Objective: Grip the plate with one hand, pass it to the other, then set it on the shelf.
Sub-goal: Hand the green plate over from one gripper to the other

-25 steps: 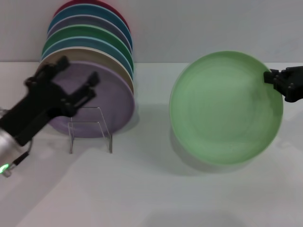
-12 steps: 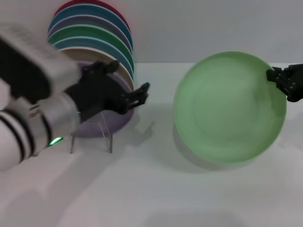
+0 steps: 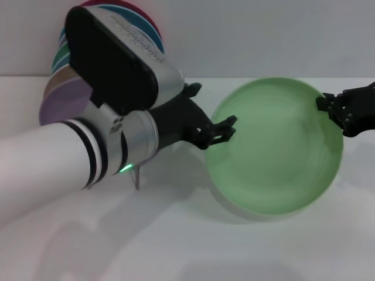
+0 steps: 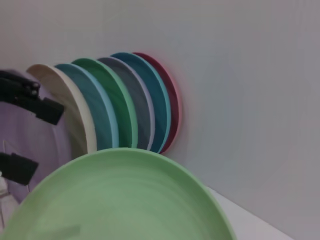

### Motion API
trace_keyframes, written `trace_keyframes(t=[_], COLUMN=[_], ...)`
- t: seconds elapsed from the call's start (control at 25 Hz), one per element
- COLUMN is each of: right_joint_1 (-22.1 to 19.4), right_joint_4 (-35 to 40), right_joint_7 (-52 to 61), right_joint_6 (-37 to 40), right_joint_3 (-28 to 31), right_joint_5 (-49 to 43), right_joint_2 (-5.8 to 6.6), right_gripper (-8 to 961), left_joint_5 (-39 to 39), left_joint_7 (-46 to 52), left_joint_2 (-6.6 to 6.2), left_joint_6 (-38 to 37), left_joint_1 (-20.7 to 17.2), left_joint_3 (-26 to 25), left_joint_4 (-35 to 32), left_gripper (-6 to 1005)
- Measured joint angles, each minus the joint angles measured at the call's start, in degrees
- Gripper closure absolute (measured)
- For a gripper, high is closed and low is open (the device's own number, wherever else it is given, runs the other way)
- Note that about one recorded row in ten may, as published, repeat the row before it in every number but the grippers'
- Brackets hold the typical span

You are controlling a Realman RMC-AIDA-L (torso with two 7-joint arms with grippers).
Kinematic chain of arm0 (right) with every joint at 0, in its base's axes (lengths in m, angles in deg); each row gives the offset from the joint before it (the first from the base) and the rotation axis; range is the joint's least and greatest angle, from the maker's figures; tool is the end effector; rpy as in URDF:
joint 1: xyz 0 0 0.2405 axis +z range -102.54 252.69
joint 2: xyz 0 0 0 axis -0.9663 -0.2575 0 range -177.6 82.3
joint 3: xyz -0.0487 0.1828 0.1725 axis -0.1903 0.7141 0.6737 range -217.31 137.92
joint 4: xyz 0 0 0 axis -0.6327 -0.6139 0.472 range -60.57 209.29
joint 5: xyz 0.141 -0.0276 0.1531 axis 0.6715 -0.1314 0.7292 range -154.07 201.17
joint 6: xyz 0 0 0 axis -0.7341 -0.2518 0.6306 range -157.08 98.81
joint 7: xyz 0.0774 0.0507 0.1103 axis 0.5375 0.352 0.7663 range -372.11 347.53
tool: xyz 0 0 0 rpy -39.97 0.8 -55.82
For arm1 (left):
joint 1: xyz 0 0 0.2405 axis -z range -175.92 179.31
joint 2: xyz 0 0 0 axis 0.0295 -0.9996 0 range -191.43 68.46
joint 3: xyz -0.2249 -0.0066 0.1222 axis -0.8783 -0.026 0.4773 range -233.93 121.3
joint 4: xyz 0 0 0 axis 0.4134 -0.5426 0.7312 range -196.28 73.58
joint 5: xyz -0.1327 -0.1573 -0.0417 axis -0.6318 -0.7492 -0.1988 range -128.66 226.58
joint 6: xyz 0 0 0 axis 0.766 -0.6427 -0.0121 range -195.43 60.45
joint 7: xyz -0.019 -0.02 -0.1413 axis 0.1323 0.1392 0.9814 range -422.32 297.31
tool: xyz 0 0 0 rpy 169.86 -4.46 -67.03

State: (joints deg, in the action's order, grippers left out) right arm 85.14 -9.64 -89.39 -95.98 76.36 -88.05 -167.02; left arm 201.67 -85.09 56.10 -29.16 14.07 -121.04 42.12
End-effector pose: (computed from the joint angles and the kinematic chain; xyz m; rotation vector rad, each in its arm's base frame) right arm 0.2366 0.3342 0.0806 -2.3502 0.4605 0.3117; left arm -0.0818 0.3079 -0.0377 -2.3901 -0.2876 -0.2907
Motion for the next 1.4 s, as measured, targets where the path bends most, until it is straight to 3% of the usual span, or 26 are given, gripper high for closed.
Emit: trace_keyframes(t=[0.4,0.88,1.4], right_joint_1=[-0.5,-1.2,-1.6], right_joint_4=[-0.3,-1.9,-4.3], right_joint_7=[-2.3,-2.8,-2.7], right_joint_6=[1.3,2.2,1.9], right_joint_3=[-1.7,-6.0,-7.4], right_joint_5=[-0.2,0.0,2.4], right_joint_2=[0.07,0.01,0.16], right_gripper=[934,934,934], left_joint_5=[-2.7,-7.6,-7.4], left_joint_7=[-2.8,-3.8,-6.2], left_joint_2=[0.5,0.56,0.57], left_joint_6=[0.4,1.4,1.1], left_joint_1=[0.8,5.7,5.2], left_joint_3=[-2.3,-3.6,-4.2], left_joint_4=[-2.0,-8.4,-9.5], left_gripper=[292,299,306])
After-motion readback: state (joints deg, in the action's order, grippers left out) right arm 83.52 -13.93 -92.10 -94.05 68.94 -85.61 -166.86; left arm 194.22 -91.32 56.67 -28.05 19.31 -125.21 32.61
